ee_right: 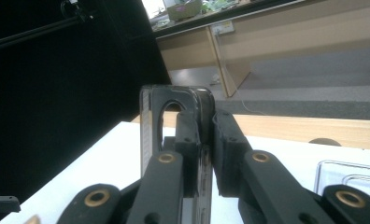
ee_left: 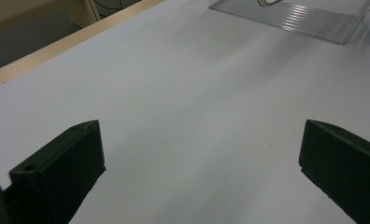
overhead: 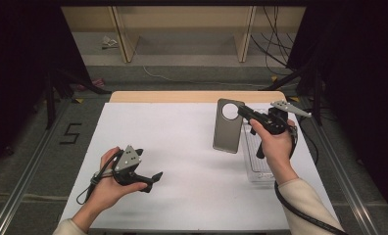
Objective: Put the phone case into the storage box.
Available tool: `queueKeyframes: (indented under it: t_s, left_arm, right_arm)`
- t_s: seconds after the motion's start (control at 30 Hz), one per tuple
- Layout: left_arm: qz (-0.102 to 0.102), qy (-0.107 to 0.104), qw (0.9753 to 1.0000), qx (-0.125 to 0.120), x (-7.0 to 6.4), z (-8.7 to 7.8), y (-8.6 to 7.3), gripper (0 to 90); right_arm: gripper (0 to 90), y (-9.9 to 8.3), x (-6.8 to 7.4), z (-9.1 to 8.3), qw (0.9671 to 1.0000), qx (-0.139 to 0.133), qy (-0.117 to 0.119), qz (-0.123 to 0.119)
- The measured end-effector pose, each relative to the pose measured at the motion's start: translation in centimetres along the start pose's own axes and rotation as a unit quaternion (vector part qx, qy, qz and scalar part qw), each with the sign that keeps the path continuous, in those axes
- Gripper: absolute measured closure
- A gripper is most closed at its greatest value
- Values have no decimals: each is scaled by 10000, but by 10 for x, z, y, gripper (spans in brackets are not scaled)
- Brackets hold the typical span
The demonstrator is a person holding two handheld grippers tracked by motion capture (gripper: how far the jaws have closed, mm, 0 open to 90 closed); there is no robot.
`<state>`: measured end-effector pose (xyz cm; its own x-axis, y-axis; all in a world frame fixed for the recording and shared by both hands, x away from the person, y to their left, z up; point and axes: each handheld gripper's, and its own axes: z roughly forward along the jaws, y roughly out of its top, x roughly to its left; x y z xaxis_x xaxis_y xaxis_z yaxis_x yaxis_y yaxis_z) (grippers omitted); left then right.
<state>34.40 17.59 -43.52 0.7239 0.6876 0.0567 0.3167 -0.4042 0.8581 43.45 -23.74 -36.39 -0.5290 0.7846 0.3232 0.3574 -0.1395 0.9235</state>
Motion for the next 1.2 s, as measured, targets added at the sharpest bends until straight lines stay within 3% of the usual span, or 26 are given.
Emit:
queueKeyframes:
  t_s: [1.2]
  left_arm:
    - [-4, 27, 10000, -12, 1, -1, 1, 0]
  right_arm:
    - [825, 8, -10, -8, 9999, -117, -121, 36]
